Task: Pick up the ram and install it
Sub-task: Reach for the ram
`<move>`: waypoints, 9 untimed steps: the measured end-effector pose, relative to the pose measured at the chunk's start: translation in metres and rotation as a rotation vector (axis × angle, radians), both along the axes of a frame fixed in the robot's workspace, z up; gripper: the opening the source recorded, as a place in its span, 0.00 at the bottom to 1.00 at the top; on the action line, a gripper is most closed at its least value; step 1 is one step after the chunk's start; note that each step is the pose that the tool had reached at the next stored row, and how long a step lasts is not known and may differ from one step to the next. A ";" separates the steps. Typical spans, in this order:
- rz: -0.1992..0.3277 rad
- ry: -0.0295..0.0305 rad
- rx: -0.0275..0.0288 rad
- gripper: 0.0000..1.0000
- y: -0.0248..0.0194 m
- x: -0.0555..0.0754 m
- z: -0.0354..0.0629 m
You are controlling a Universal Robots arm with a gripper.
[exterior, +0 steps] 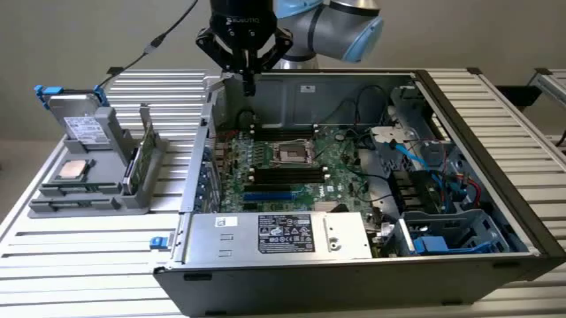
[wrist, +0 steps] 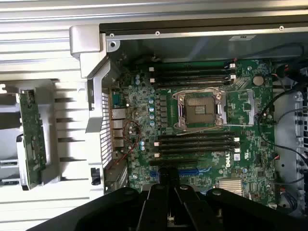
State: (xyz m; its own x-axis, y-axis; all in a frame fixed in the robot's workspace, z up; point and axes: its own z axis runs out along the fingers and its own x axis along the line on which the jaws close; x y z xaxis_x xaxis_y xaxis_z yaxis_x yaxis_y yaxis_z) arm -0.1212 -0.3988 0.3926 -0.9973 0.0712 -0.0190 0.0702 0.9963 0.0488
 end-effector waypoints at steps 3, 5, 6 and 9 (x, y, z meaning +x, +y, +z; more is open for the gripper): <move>0.000 0.0000 0.0000 0.10 0.0000 0.000 0.0000; 0.000 0.0000 0.0000 0.10 0.0000 0.000 0.0000; 0.000 0.0000 0.0000 0.10 0.0000 0.000 0.0000; 0.000 0.0000 0.0000 0.10 0.0000 0.000 0.0000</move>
State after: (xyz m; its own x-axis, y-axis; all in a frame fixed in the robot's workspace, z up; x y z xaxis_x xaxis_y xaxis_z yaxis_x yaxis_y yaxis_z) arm -0.1212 -0.3988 0.3926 -0.9973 0.0712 -0.0190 0.0702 0.9963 0.0488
